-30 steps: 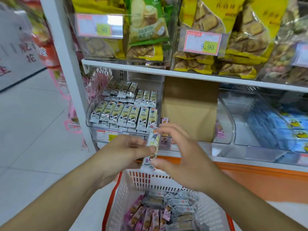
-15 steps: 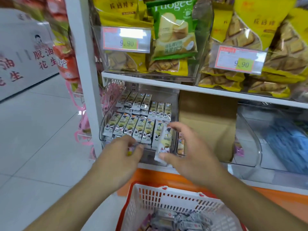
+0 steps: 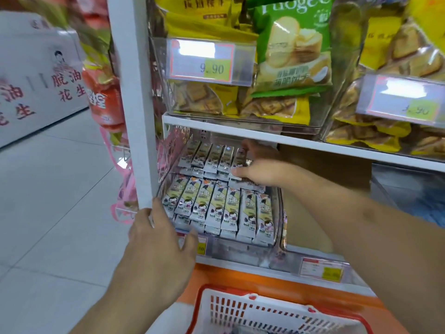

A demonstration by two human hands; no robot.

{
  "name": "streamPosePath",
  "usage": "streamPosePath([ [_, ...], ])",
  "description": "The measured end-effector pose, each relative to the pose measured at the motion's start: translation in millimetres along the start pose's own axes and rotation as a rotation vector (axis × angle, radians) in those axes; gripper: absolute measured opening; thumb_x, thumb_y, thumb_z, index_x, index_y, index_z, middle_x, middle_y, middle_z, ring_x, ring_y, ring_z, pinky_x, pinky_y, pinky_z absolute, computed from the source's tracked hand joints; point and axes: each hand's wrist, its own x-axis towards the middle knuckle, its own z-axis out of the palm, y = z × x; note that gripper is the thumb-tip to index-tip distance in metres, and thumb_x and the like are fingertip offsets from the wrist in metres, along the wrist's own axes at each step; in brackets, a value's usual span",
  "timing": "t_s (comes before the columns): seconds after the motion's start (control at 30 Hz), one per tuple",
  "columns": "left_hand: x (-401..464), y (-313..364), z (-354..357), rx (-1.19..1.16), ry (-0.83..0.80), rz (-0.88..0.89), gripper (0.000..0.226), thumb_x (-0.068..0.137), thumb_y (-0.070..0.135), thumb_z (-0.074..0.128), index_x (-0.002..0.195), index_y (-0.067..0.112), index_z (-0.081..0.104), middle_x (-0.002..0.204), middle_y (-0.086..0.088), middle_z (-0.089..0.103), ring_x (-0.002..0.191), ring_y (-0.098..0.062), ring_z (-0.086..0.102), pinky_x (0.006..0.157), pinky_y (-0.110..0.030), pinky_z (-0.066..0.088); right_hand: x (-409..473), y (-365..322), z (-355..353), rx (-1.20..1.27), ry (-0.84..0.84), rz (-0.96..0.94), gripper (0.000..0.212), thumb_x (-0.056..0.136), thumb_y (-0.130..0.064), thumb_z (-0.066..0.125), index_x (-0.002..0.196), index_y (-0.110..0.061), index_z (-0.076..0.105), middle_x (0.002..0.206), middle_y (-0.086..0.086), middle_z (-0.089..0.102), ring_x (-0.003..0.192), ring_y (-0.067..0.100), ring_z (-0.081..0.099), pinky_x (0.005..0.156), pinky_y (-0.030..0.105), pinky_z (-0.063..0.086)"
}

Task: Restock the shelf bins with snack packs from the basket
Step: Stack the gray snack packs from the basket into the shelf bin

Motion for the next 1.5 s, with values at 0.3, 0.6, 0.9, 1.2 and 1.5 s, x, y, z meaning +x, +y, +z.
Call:
streamPosePath([
  [0.3,-1,1,2,-0.014,-0.007,0.018,0.084,0.099,0.057,0.045,0.16,0.024,-0.002,0.154,-0.003,0.023,0.142,-0.025,0.03,0.112,-0.042,0.039,12,7,8,0.018,-0.064,-0.011,0.09,0.092,-0.064,0.067,0.164,-0.036,0.021,0.167,0.0,0.035,0.145,0.027,0.044,0.111,0.036,0.043],
  [0.6,-12,5,-4,-0.016,-0.022,0.005,0.078,0.1,0.058,0.044,0.16,0.024,0.008,0.164,-0.004,0.016,0.149,-0.029,0.024,0.115,-0.049,0.035,-42,10,-6,0.089,-0.008,-0.076,0.072,0.102,-0.051,0.061,0.163,-0.027,0.031,0.128,-0.003,0.062,0.123,0.019,0.054,0.091,0.015,0.043],
  [0.9,-73,34,13,-0.112,-0.138,0.312,0.061,0.1,0.054,0.046,0.154,0.029,0.03,0.151,0.013,0.026,0.137,-0.013,0.041,0.107,-0.03,0.038,-203,31,0,0.245,0.103,-0.286,0.038,0.103,-0.037,0.061,0.14,-0.028,0.055,0.138,-0.014,0.056,0.129,0.001,0.048,0.106,0.021,0.04],
  [1.2,-106,-4,135,0.25,-0.414,0.292,0.065,0.098,0.052,0.048,0.152,0.018,0.034,0.155,-0.014,0.028,0.142,-0.038,0.031,0.118,-0.044,0.031,-305,133,128,0.157,-0.282,-0.004,0.036,0.102,-0.034,0.064,0.134,-0.02,0.055,0.134,-0.002,0.057,0.123,0.016,0.054,0.101,0.032,0.044],
  [1.5,-124,-98,212,0.445,-0.543,-0.023,0.102,0.091,0.08,0.035,0.161,0.029,-0.019,0.164,-0.007,-0.037,0.154,-0.038,-0.022,0.126,-0.057,0.001,-331,195,256,0.186,-0.601,0.242,0.05,0.093,-0.032,0.073,0.14,-0.021,0.058,0.146,0.003,0.056,0.127,0.021,0.059,0.104,0.038,0.052],
])
